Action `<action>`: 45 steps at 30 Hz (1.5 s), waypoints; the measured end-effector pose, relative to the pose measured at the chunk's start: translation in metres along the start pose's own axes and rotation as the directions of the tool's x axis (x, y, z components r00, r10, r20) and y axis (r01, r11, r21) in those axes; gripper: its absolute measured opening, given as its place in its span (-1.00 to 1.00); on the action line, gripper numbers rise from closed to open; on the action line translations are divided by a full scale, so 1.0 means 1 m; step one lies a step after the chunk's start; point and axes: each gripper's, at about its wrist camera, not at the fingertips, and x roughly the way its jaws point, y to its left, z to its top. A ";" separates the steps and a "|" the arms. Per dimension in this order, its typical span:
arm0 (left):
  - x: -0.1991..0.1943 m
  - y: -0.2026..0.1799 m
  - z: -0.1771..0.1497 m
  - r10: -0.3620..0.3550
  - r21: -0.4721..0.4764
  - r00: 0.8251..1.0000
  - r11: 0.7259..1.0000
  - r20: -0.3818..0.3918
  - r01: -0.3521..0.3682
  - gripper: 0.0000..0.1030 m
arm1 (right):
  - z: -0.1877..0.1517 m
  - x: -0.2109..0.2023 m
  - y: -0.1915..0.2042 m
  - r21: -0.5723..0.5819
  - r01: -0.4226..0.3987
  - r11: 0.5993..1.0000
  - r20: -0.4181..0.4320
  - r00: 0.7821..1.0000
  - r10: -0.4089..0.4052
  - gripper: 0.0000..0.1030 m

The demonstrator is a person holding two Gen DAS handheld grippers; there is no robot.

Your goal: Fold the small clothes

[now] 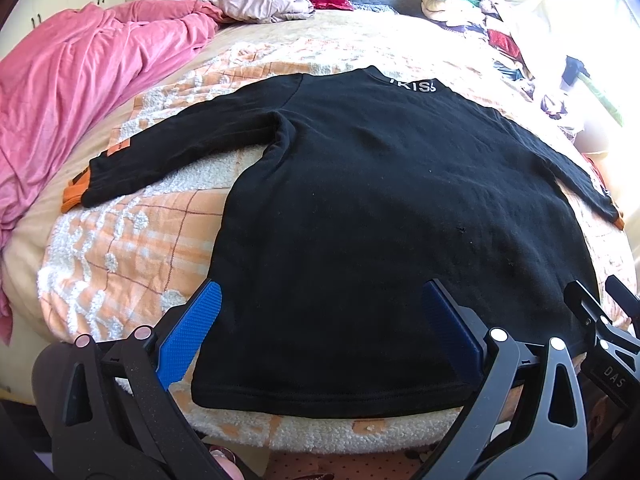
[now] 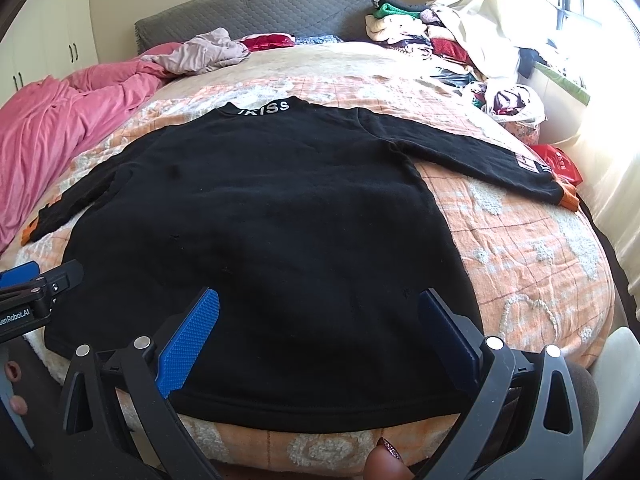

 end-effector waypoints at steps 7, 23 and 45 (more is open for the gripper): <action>-0.001 0.000 -0.001 -0.001 -0.002 1.000 1.000 0.000 0.001 0.82 | 0.000 -0.001 -0.001 0.005 0.003 1.000 0.002 1.000 -0.003 0.92; 0.001 0.000 -0.001 -0.003 -0.004 1.000 1.000 -0.003 0.003 0.82 | 0.000 -0.003 -0.002 0.009 0.006 1.000 0.005 1.000 -0.007 0.92; 0.030 -0.021 0.043 -0.034 0.012 0.999 0.999 -0.011 0.034 0.82 | 0.054 0.021 -0.022 0.066 -0.005 0.998 0.009 1.000 0.004 0.92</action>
